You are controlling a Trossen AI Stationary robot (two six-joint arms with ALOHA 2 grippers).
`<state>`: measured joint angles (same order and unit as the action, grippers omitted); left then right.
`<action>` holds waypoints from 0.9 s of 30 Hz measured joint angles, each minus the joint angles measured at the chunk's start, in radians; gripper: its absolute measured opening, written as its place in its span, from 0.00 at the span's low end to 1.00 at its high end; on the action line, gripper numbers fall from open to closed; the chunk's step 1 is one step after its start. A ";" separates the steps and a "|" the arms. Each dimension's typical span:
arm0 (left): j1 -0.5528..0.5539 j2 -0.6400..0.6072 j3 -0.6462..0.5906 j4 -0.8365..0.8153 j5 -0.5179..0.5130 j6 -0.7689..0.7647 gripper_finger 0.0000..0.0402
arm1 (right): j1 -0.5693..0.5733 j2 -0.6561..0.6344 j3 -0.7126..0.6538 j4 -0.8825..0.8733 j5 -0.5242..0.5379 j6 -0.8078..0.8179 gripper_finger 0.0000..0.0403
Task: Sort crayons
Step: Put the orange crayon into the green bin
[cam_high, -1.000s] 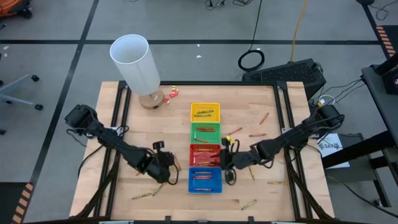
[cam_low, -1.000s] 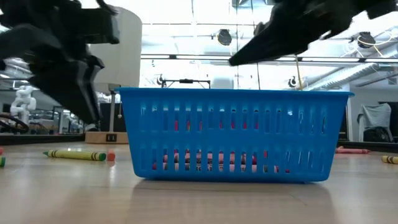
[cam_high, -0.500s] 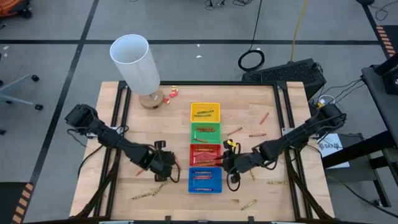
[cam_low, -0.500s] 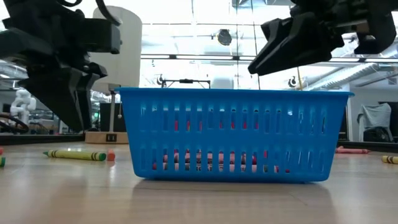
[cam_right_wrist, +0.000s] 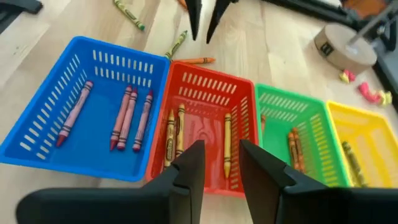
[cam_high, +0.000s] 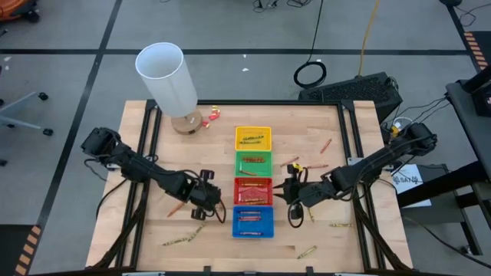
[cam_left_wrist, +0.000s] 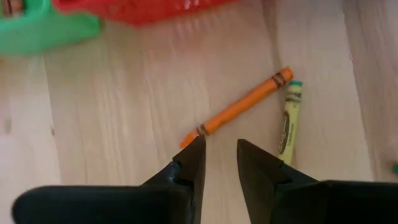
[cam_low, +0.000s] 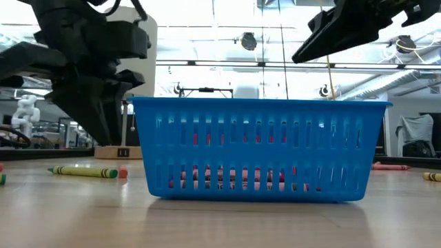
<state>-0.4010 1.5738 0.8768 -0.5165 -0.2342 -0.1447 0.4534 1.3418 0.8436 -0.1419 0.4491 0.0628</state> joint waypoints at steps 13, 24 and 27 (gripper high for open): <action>0.036 0.057 -0.001 0.046 0.010 0.378 0.41 | 0.030 0.073 0.000 -0.007 -0.005 0.125 0.20; 0.150 0.120 0.002 0.070 0.207 0.418 0.24 | 0.057 0.069 0.000 -0.114 0.140 0.107 0.20; 0.153 0.121 0.002 0.067 0.213 0.417 0.16 | 0.057 0.069 0.000 -0.161 0.202 0.135 0.20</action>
<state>-0.2481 1.6951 0.8791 -0.4491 -0.0208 0.2719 0.5102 1.4109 0.8433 -0.3024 0.6507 0.1976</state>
